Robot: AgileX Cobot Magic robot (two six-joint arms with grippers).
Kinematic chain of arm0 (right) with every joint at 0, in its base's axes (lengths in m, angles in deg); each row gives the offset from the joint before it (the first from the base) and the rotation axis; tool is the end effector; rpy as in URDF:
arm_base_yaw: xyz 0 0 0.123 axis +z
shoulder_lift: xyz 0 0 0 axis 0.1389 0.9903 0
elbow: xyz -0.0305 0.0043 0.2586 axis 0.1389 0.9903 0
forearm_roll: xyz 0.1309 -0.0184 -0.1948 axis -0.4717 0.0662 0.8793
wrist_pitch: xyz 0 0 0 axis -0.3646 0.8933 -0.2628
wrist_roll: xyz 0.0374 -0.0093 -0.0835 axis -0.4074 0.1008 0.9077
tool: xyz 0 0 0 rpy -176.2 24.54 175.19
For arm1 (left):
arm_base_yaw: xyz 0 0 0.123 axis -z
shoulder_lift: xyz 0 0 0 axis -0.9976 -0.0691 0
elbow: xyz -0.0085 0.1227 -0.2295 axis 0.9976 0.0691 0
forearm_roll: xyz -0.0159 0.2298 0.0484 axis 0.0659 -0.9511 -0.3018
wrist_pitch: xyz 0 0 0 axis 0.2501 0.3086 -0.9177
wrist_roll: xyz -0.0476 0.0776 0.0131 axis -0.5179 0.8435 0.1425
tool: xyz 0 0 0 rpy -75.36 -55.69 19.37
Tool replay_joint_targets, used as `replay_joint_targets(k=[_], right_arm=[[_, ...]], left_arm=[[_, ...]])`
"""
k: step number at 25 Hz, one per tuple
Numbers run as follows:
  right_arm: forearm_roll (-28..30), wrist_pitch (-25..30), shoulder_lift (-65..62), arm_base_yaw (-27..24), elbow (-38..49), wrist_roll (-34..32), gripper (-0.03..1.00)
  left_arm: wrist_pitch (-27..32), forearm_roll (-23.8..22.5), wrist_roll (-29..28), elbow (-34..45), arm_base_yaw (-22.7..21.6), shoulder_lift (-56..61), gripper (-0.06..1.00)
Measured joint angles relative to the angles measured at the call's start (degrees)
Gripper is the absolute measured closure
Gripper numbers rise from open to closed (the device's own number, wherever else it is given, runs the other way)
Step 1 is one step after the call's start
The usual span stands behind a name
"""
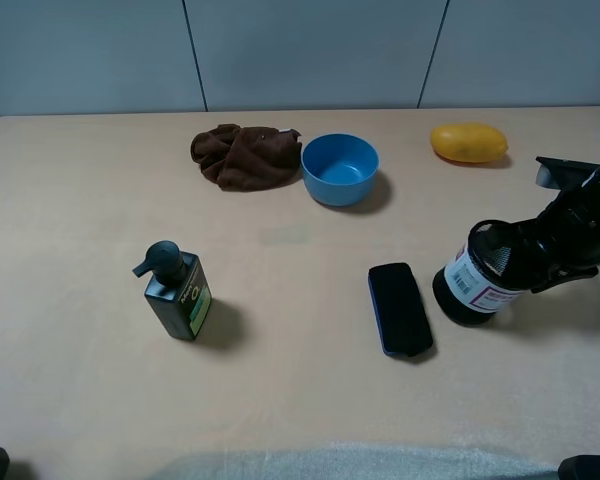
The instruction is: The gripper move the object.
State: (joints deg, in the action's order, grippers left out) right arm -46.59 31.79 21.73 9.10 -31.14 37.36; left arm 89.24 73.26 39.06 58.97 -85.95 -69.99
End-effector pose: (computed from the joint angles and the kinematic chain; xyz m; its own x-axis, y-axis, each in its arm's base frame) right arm 0.2327 0.0169 0.1130 -0.9985 0.0460 -0.0311 0.0413 0.9898 0.1363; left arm 0.0064 0.0015 0.2665 -0.4584 0.0878 -0.8844 0.0277 0.9960 0.0846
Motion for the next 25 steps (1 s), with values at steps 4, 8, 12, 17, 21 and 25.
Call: replay_joint_targets(k=[4, 8, 12, 17, 21, 25], right_arm=[[-0.1, 0.0, 0.0, 0.0, 0.0, 0.0, 0.85], [-0.1, 0.0, 0.0, 0.0, 0.0, 0.0, 0.90], [-0.1, 0.0, 0.0, 0.0, 0.0, 0.0, 0.90], [-0.1, 0.0, 0.0, 0.0, 0.0, 0.0, 0.90], [-0.1, 0.4, -0.4, 0.0, 0.0, 0.0, 0.90], [0.0, 3.1, -1.7, 0.0, -1.3, 0.0, 0.90]], left_arm=[[0.0, 0.0, 0.0, 0.0, 0.0, 0.0, -0.05], [0.0, 0.0, 0.0, 0.0, 0.0, 0.0, -0.05], [0.0, 0.0, 0.0, 0.0, 0.0, 0.0, -0.05], [0.0, -0.1, 0.0, 0.0, 0.0, 0.0, -0.05], [0.0, -0.1, 0.0, 0.0, 0.0, 0.0, -0.05], [0.0, -0.1, 0.0, 0.0, 0.0, 0.0, -0.05]])
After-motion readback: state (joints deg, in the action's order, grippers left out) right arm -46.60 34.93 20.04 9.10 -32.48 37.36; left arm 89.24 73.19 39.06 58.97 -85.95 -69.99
